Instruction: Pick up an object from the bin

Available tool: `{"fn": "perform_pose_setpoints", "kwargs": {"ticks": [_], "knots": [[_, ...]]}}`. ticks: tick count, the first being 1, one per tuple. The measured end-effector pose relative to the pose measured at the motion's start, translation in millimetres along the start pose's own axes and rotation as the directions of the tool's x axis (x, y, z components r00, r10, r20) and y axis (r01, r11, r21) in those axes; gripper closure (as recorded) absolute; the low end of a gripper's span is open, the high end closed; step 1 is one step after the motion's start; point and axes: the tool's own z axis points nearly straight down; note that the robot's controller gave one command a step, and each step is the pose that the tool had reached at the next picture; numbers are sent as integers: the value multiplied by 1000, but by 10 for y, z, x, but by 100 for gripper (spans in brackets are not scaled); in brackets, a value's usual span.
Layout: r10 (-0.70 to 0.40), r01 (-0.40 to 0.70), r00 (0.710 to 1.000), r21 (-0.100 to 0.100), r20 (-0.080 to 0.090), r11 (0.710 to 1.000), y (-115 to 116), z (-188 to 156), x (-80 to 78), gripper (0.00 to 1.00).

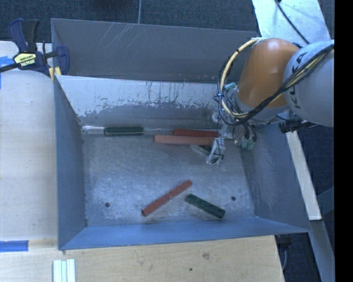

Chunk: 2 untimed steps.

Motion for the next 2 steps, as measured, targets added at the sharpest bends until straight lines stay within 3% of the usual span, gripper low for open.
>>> {"fn": "perform_pose_setpoints", "kwargs": {"ticks": [1,2], "knots": [[10,-10,1000,1,-7,1000,-66,392,-60,0],[9,-9,1000,-1,3,1000,-57,338,-92,100]]}}
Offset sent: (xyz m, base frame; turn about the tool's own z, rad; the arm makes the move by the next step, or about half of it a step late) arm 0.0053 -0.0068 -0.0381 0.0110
